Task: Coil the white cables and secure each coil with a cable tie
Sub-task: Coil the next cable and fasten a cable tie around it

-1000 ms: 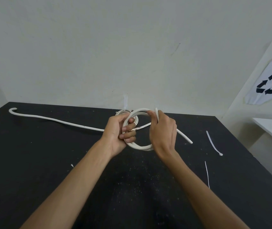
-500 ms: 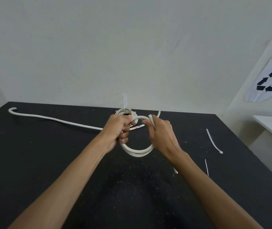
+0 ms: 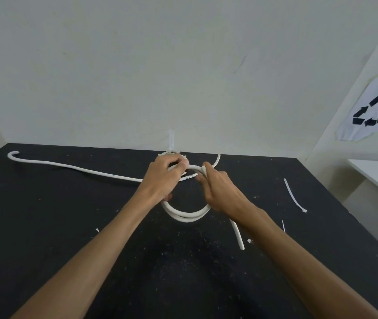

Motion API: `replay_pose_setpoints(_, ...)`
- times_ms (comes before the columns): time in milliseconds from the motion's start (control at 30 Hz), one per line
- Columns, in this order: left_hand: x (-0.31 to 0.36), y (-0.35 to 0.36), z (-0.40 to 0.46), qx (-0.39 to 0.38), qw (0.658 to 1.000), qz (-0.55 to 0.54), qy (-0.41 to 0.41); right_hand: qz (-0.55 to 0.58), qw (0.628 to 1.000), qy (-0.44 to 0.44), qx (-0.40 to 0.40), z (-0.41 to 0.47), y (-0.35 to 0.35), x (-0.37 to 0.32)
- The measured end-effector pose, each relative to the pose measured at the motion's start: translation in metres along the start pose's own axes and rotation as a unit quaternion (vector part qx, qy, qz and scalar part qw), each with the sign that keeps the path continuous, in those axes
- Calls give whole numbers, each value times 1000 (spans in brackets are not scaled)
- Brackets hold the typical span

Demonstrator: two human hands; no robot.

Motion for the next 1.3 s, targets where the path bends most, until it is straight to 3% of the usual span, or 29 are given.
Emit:
replay_pose_setpoints(67, -3, 0, 5, -26, 998, -47, -15, 17, 999, -11, 36, 1, -7, -3)
replay_pose_setpoints(133, -6, 2, 9, -46, 982, -180, -40, 39, 994, 7, 97, 4, -17, -4)
replay_pose_setpoints(200, -8, 6, 10, -65, 946, -310, -69, 75, 980, 67, 170, 8, -27, 1)
replay_pose_setpoints(267, -16, 15, 6, -88, 925, -351, -114, 142, 953, 137, 229, 13, -31, 14)
replay_pose_setpoints(367, -35, 32, -6, -152, 941, -253, -164, 291, 881, 226, 296, 17, -30, 34)
replay_pose_setpoints(467, -46, 48, -17, -225, 957, -116, -144, 328, 841, 269, 335, 14, -27, 43)
replay_pose_setpoints(700, -43, 62, -22, -288, 935, -114, -171, 367, 767, 327, 413, 3, -19, 48)
replay_pose_setpoints(767, -42, 64, -21, -276, 943, -93, -159, 374, 750, 338, 428, 1, -19, 46)
replay_pose_setpoints(833, -42, 62, -15, -222, 962, -74, -139, 353, 763, 334, 426, -1, -22, 44)
replay_pose_setpoints(900, -43, 57, -6, -151, 975, -92, -136, 294, 806, 315, 405, -4, -25, 43)
replay_pose_setpoints(1000, -41, 41, 8, -48, 977, -144, -152, 241, 856, 291, 353, -10, -22, 45)
replay_pose_setpoints(1100, -38, 33, 15, 0, 983, -136, -127, 228, 882, 281, 303, -15, -17, 42)
replay_pose_setpoints(1200, -42, 30, 18, 47, 985, -138, -90, 235, 900, 253, 267, -12, -16, 36)
replay_pose_setpoints(1300, -42, 38, 16, 90, 961, -255, -60, 298, 885, 233, 271, -8, -14, 25)
Point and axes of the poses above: each hand's wrist, its own z-axis towards the middle knuckle, its own y-axis out of the palm, x = y × z, the point moved 3 cm from there along z, towards the middle knuckle, and after that the axes turned 4 degrees about -y, right-handed, at the moved point
